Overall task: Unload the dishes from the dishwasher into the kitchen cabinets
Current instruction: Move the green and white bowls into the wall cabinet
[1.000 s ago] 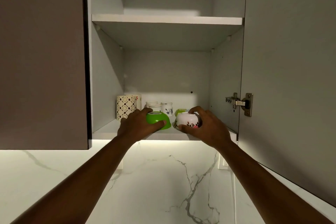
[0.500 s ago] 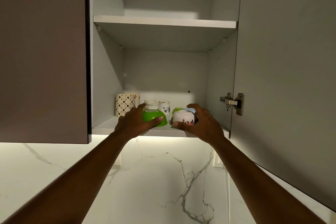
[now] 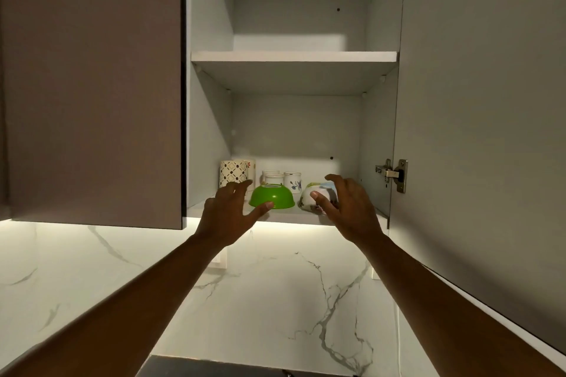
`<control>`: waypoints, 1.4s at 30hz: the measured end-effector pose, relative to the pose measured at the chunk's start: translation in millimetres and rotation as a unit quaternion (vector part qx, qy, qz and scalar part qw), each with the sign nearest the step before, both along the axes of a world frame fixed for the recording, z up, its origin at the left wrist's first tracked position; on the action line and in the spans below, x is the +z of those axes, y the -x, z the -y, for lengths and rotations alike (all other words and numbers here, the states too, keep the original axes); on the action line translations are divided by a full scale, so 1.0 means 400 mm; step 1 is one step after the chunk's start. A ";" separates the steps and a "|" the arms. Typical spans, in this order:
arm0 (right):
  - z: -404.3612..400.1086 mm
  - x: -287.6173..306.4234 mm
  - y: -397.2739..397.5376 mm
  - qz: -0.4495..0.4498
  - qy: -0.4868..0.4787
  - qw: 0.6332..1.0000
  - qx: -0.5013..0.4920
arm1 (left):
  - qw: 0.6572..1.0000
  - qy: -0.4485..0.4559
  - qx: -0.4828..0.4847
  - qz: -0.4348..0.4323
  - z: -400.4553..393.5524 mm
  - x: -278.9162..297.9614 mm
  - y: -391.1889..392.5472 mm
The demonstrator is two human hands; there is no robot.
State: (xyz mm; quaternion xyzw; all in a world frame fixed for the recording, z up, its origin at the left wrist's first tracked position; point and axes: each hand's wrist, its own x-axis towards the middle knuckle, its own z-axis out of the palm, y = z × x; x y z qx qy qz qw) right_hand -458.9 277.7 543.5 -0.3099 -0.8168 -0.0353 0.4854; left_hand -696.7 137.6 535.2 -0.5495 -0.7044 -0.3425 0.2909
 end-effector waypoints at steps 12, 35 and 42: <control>0.186 -0.030 -0.057 0.002 -0.151 0.983 -0.104 | 0.992 0.011 0.051 -0.112 0.201 -0.027 -0.004; 0.782 -0.060 -0.236 -0.080 -0.072 0.973 -0.205 | 0.996 0.018 -0.008 -0.085 0.628 -0.133 -0.063; 0.887 -0.008 -0.356 -0.093 -0.120 0.967 -0.202 | 0.996 -0.002 -0.011 -0.086 0.705 -0.094 -0.150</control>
